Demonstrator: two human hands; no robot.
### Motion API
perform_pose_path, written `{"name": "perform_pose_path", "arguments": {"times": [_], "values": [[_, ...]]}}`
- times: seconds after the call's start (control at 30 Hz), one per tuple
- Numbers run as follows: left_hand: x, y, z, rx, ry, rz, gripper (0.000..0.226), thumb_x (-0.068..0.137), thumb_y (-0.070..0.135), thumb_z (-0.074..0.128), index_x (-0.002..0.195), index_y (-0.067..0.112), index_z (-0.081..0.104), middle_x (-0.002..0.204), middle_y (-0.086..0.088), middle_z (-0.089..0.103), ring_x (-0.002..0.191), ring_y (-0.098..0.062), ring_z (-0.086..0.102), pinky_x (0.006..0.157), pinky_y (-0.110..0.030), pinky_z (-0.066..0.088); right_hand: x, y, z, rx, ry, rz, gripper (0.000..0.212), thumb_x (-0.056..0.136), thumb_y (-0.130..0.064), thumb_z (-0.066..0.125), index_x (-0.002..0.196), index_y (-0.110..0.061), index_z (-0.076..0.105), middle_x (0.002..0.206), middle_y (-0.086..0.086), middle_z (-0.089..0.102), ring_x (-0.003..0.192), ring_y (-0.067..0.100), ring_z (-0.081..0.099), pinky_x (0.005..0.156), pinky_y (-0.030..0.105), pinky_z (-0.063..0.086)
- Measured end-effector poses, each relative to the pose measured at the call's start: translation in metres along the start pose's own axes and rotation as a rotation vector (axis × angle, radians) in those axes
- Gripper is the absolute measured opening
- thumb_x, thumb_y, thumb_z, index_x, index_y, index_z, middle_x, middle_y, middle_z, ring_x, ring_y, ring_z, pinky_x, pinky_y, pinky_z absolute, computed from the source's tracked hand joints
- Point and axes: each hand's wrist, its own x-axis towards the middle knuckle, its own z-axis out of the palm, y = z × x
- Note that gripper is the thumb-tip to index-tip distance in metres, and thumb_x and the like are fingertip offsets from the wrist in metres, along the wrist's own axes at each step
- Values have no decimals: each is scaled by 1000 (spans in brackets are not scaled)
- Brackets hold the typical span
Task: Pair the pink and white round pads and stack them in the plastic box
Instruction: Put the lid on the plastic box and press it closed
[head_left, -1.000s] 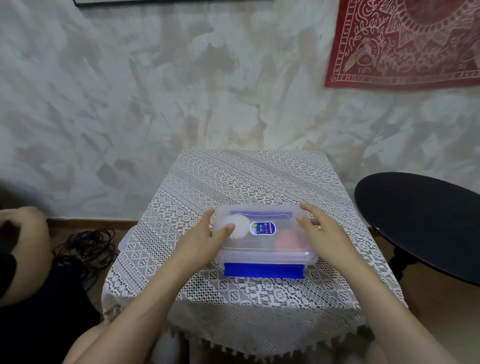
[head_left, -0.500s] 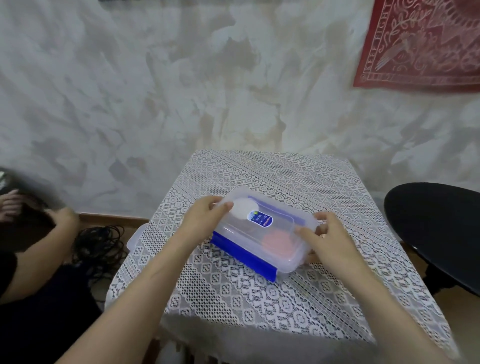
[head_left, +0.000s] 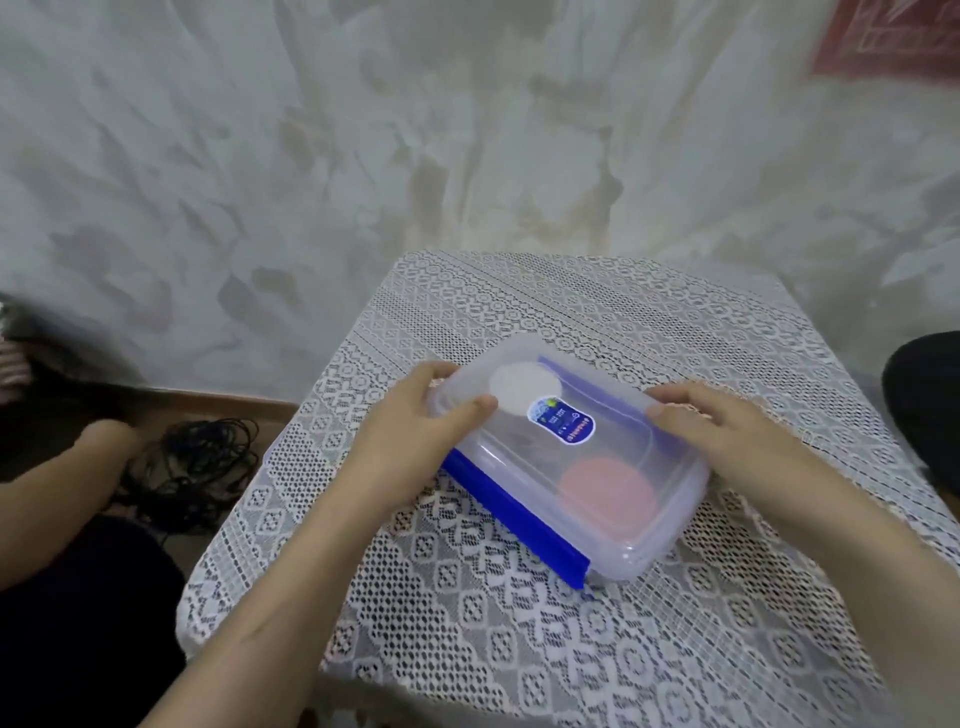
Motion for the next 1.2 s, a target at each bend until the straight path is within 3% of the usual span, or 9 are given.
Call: {"name": "perform_pose_path", "arguments": {"times": [0.23,0.43,0.6,0.73,0.83,0.9,1.0,1.07,1.2], "values": [[16,15,13,-56,66,35,63,75,66,64,130,38,54,116,9,65,97,-12,67,90,-47,56,-23,13,13,26,7,-2,32,95,-41,63,126,-34,57,100,-9,73,76,4,72,69,27,47],[-25,7,14,0,-7,-72,92,79,77,57,154,47,13,134,11,54,116,-18,61,101,-43,44,-30,12,16,91,7,38,32,94,-41,64,124,-33,60,98,-5,75,81,17,73,69,33,55],[-37,8,19,-111,-3,-108,93,69,79,63,147,49,24,110,5,68,95,-19,71,92,-48,55,-37,8,20,97,18,21,34,94,-42,64,127,-35,59,102,-10,74,86,11,73,79,36,53],[-33,17,18,-154,96,-75,99,71,67,72,154,36,26,108,16,60,100,-16,68,92,-48,55,-45,7,24,59,79,-13,40,92,-42,68,129,-36,54,108,-7,70,89,12,71,75,35,54],[-30,22,19,-140,112,-43,88,82,53,73,155,25,32,115,15,60,99,-15,68,88,-48,57,-45,7,26,3,157,-74,59,89,-40,72,142,-36,47,110,-11,62,92,9,66,76,35,54],[-28,23,21,-198,81,-41,52,89,40,71,136,24,57,116,6,65,94,-15,71,85,-44,60,-43,6,27,-47,192,-111,72,89,-38,73,151,-34,38,108,-12,57,90,8,62,73,32,50],[-27,26,22,-301,28,-22,9,93,27,67,100,33,68,110,0,72,81,-11,74,73,-32,62,-37,2,29,6,195,-147,45,92,-33,69,135,-37,57,104,-5,63,86,8,65,66,24,49],[-25,26,24,-340,-17,-28,12,95,25,64,100,35,65,107,2,73,80,-8,74,70,-28,61,-32,0,33,71,166,-148,32,94,-34,67,125,-40,64,115,-5,67,96,11,69,74,28,56],[-22,25,29,-346,-71,-34,31,97,31,59,127,38,56,115,11,70,100,-10,71,90,-40,58,-28,-1,44,102,122,-191,25,99,-27,61,108,-50,60,107,-19,71,97,5,70,85,34,56]]}}
